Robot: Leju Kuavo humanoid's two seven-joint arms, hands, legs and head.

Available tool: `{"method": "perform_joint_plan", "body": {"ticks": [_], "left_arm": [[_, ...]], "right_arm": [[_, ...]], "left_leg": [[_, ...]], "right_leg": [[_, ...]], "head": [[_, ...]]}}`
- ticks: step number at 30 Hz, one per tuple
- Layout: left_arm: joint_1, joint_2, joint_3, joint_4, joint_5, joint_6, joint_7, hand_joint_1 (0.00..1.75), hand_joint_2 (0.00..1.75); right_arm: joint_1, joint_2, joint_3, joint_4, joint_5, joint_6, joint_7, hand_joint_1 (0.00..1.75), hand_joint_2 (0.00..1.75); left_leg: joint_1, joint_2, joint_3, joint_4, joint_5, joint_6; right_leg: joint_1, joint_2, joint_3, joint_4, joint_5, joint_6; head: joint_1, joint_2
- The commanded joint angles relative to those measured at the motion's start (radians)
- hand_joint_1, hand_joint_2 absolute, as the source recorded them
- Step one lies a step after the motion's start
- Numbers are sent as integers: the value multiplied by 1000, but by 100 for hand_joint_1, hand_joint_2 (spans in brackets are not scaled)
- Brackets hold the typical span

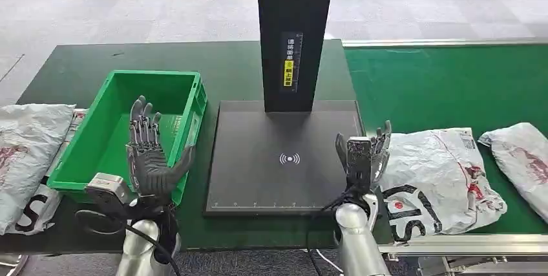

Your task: Moved the parcel from conveyor to table for the left to box.

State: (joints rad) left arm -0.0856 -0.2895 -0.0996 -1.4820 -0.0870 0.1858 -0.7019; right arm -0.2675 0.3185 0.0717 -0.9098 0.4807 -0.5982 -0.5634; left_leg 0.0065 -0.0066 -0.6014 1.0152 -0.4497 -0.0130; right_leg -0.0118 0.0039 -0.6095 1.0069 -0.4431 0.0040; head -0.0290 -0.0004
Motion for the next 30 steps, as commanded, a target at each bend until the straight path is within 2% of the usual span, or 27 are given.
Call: {"method": "perform_joint_plan", "body": {"ticks": [1, 26, 28, 30], "left_arm": [[-4, 24, -10, 32, 2, 7, 4, 0, 175], [2, 26, -7, 26, 3, 11, 4, 0, 175], [3, 26, -6, 24, 4, 10, 4, 0, 175], [6, 23, 10, 21, 17, -3, 4, 0, 175]], "right_arm": [[-68, 31, -60, 107, -7, -1, -8, 0, 175], [-69, 31, -46, 94, -15, -12, -25, 0, 175], [-74, 30, -45, 105, 42, -54, -2, 0, 175], [-50, 31, -151, 29, 332, -100, 132, 0, 175]], "left_leg": [[0, 3, 5, -3, 0, 0], [0, 2, 2, -1, 0, 0], [0, 2, 2, -1, 0, 0], [0, 3, 3, -2, 0, 0]], "right_leg": [[0, 2, 4, -3, 1, -1], [0, 1, 1, -1, 0, 0], [0, 1, 2, -1, 0, 0], [0, 2, 2, -1, 0, -1]], "head": [[0, 0], [0, 0], [0, 0], [0, 0]]}}
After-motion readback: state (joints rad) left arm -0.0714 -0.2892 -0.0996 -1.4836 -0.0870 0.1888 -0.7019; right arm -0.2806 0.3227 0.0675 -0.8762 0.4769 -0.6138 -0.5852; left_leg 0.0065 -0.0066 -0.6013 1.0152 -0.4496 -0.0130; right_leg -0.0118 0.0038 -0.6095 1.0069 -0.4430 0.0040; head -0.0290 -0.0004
